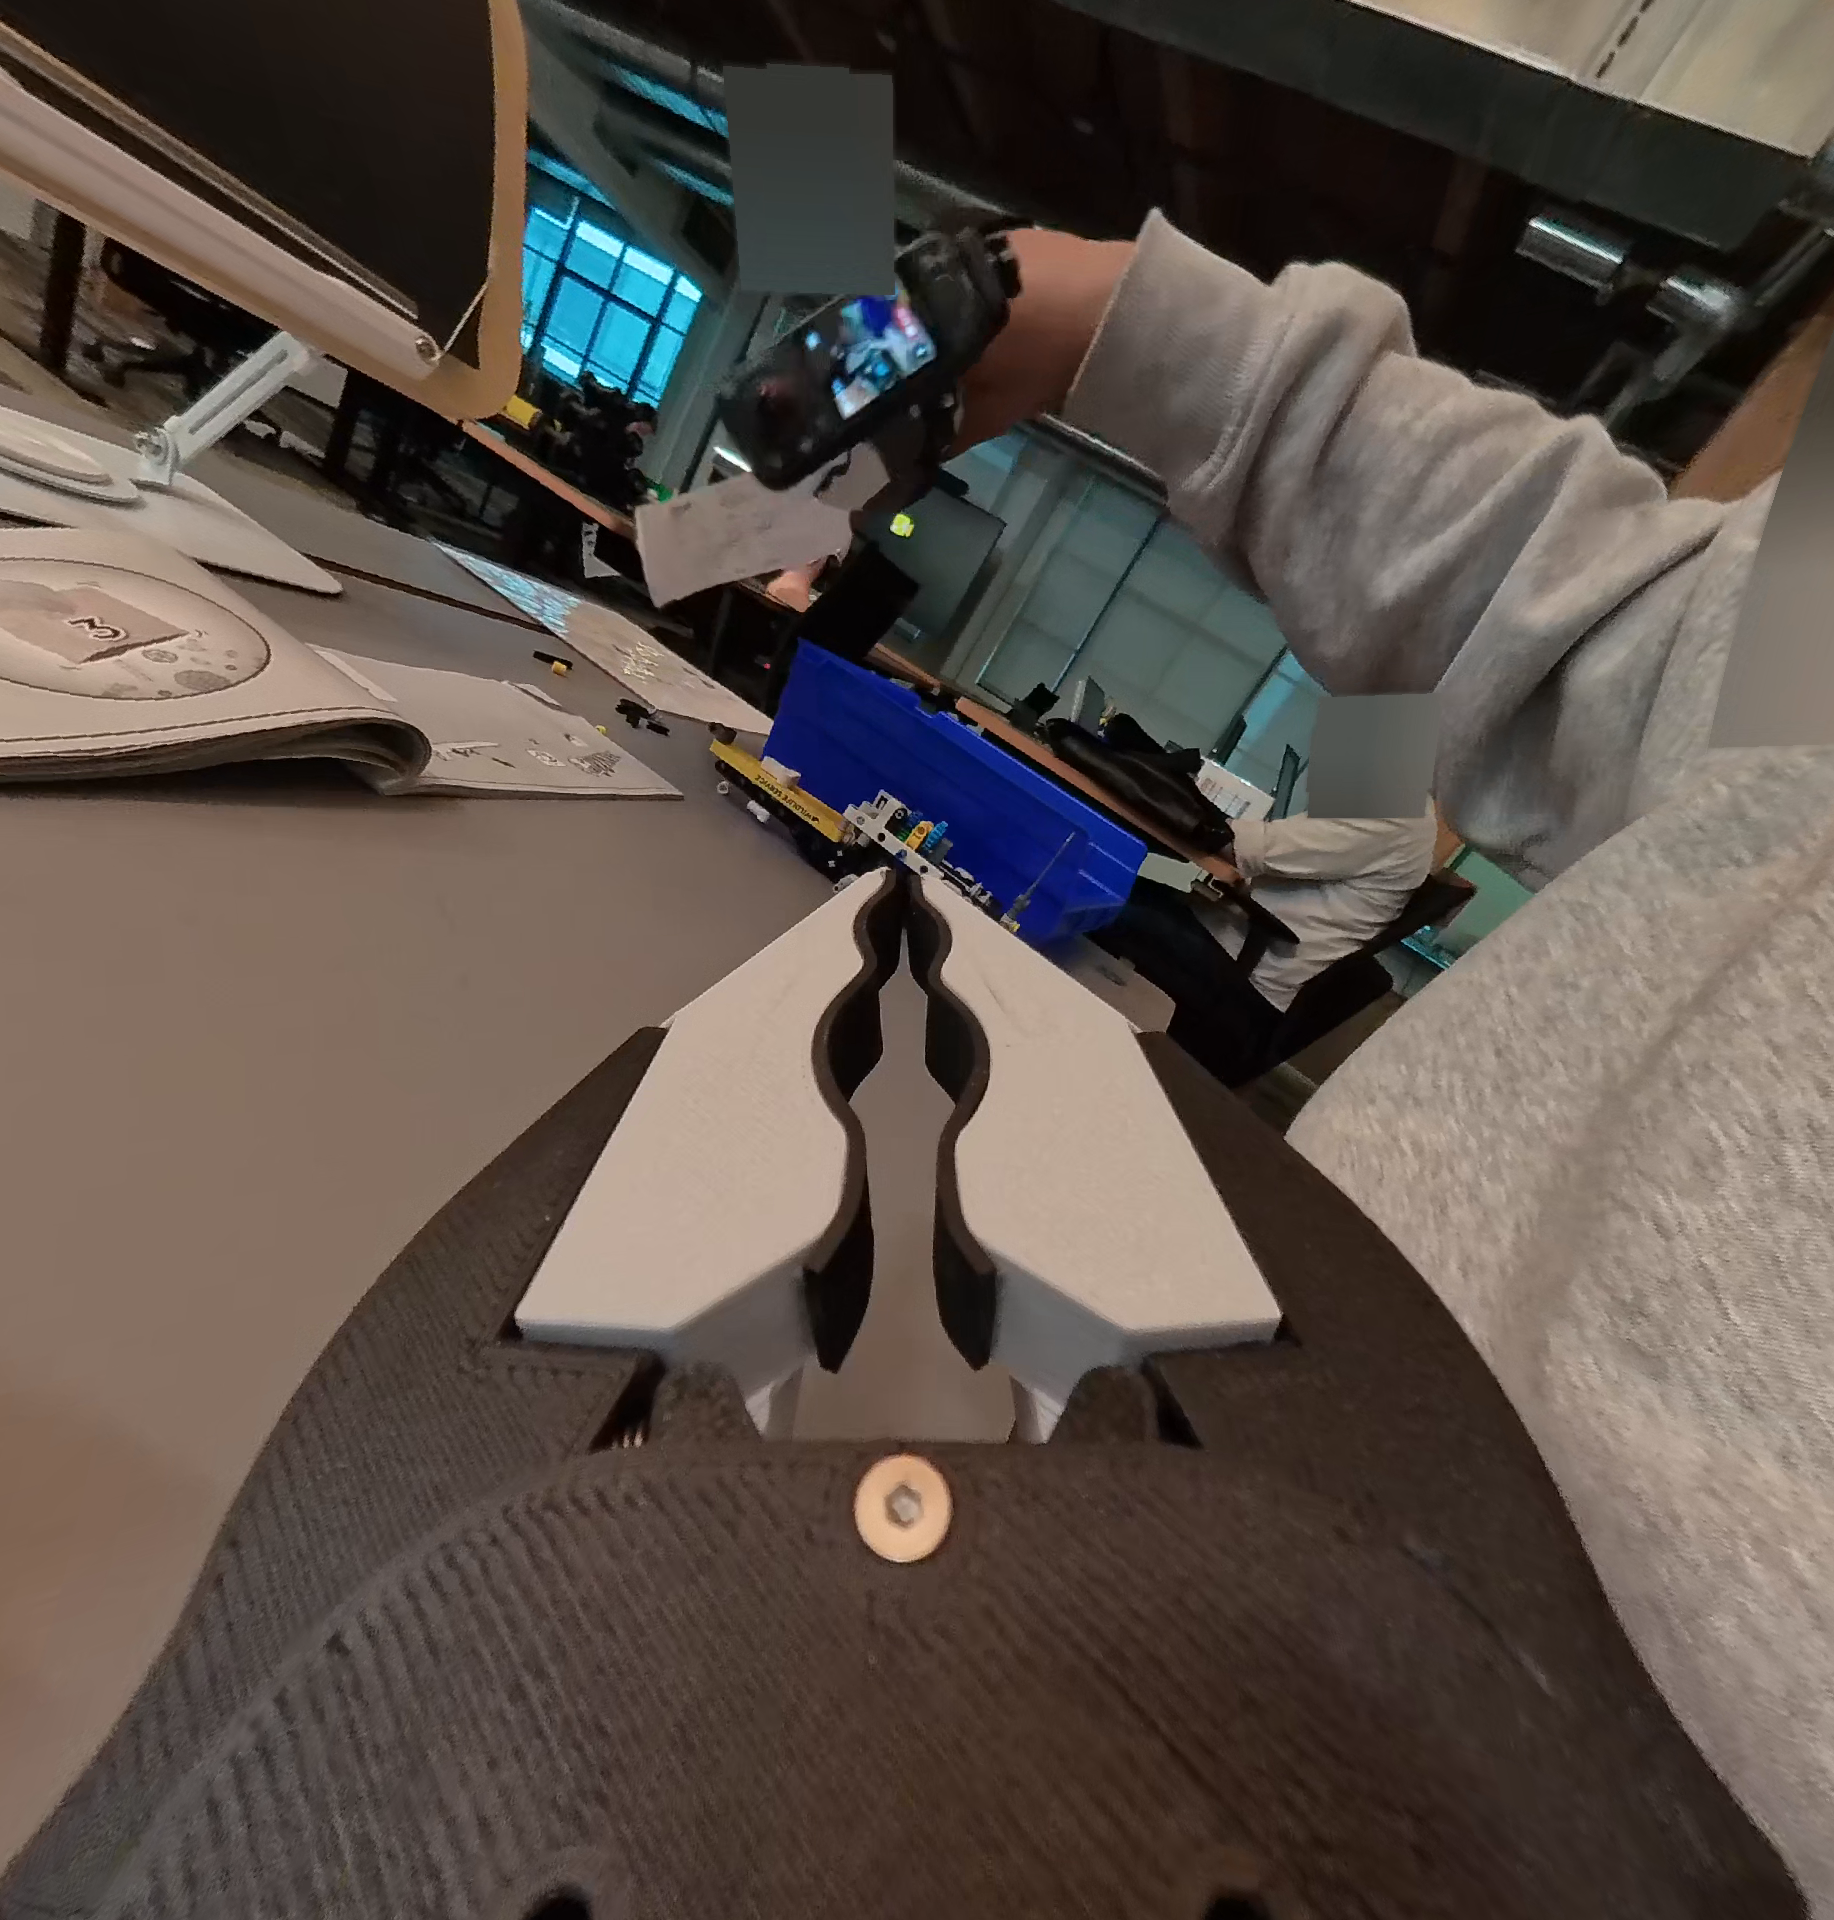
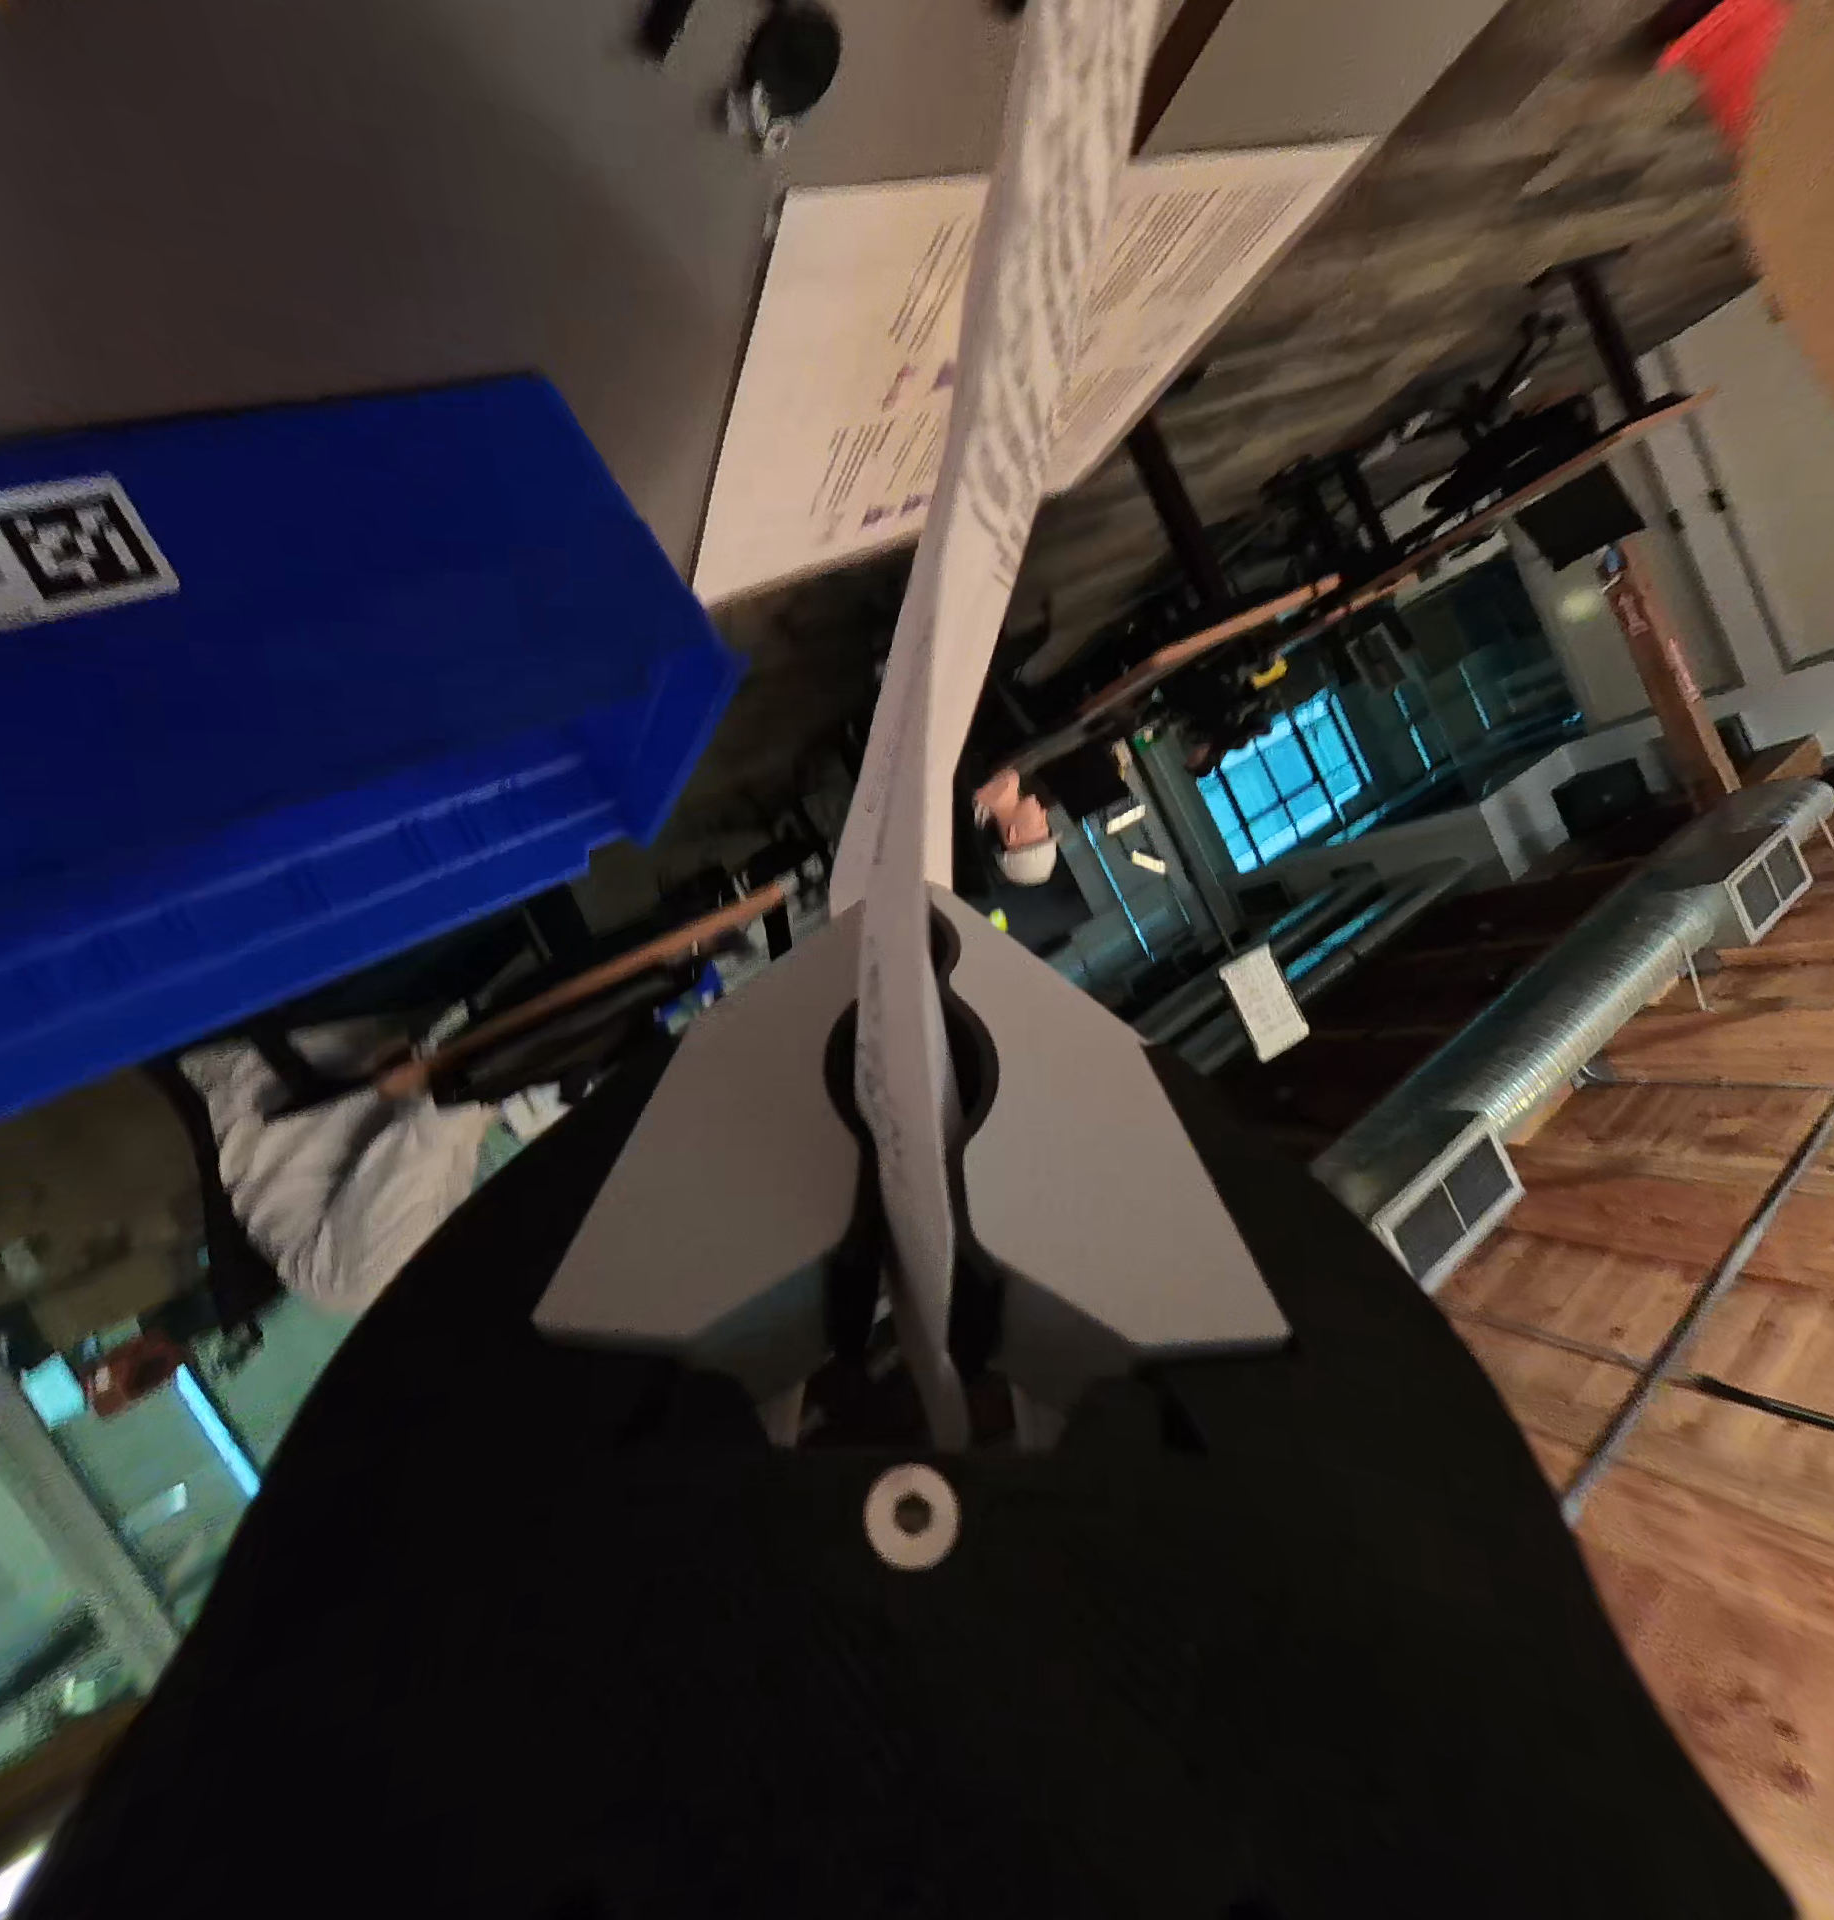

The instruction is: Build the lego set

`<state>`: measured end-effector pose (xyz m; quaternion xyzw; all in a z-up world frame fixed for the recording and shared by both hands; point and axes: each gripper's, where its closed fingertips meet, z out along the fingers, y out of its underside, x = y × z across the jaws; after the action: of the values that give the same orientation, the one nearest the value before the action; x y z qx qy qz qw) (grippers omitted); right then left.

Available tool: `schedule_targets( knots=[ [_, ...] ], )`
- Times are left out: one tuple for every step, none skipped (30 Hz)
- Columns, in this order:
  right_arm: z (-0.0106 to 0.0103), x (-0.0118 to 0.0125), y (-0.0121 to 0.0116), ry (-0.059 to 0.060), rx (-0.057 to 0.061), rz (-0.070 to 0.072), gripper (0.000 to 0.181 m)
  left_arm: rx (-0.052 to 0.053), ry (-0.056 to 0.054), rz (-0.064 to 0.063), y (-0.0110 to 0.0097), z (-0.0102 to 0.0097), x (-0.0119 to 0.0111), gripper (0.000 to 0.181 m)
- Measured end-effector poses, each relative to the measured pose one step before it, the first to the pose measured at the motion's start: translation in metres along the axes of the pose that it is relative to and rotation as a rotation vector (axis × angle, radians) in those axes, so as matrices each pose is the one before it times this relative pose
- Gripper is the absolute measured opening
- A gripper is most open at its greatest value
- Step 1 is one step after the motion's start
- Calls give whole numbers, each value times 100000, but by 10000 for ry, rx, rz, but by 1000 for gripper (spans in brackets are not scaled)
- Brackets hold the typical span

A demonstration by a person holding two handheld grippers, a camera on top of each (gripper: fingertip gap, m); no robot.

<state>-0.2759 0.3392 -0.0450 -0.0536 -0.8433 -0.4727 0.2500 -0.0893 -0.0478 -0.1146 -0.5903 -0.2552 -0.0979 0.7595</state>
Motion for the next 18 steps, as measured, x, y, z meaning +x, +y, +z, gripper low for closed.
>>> schedule_targets(
  knots=[
    [-415, 53, 5, -19, 515, 405, 0, 15, -2, 1, -19, -2, 3, 0],
    [-572, 92, 315, -95, 425, 565, 3, 21, -9, -14, -19, 4, -23, 0],
    [-703, 215, 543, -108, 341, 682, 9, 19, -8, -21, -24, -4, -26, 0],
    [-822, 261, 471, -99, 435, 703, 11, 18, -8, -22, -15, -6, -31, 0],
    [-975, 142, 81, -102, 726, 662, 13, 30, -11, -14, -44, -27, -32, 0],
    [-1121, 33, -333, -77, 994, 616, 14, 47, -6, -1, -65, -31, -5, 1],
    [-1220, 17, -511, -6, 1065, 586, 14, 37, -9, 4, -49, -29, -11, 1],
    [-1257, -48, -584, 58, 1049, 524, 11, 17, 2, 7, -20, 9, 7, 2],
    [-1308, -104, -750, 163, 1106, 420, 10, 7, 12, 20, -2, 16, 49, 3],
    [-1344, -251, -1110, 252, 1278, 348, 8, 5, 14, 33, 19, 25, 72, 4],
    [-1319, -513, -1486, 268, 1435, 317, 7, 17, 13, 28, -3, 45, 82, 5],
    [-1245, -742, -1672, 333, 1458, 239, 5, 33, 12, 6, -15, 76, 84, 7],
    [-1181, -856, -1707, 461, 1395, 99, 6, 34, 24, -11, -6, 96, 102, 10],
    [-1089, -1015, -1699, 540, 1317, -1, 5, 28, 28, -14, -6, 124, 125, 13],
    [-961, -1211, -1581, 550, 1188, -55, 5, 42, 7, -5, -29, 133, 102, 18],
    [-847, -1186, -1446, 655, 1048, -83, 6, 73, -42, 12, -89, 171, 24, 22],
    [-767, -1081, -1371, 777, 1003, -105, 4, 105, -172, 35, -192, 204, -197, 27],
    [-641, -1064, -1178, 664, 809, -220, 3, 125, -379, 69, -282, 248, -546, 34]
  ],
)
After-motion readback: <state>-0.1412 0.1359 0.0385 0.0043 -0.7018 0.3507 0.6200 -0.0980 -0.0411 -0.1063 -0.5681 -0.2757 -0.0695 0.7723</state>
